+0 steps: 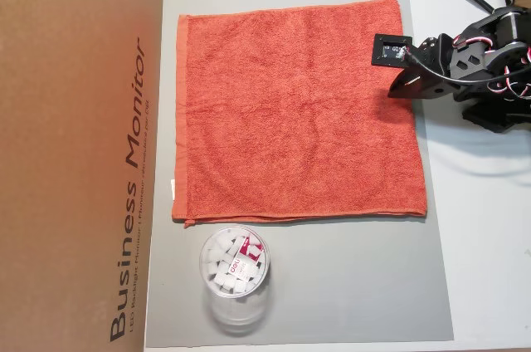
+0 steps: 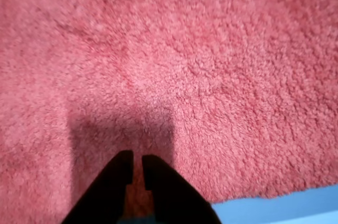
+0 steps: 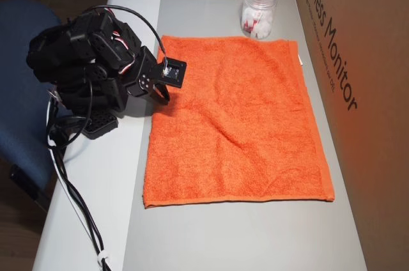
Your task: Fold the blanket.
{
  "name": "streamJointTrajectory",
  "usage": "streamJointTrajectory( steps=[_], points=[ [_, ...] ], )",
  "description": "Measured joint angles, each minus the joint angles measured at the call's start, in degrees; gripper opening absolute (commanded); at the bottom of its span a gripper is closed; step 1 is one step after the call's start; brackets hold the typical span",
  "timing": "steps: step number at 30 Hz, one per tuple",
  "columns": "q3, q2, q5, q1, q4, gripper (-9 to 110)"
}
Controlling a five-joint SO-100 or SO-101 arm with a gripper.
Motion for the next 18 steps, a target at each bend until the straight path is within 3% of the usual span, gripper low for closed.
streamJointTrajectory(
  steps=[18],
  points=[
    [-20.4, -20.1, 0.0, 0.7, 0.3, 0]
  ],
)
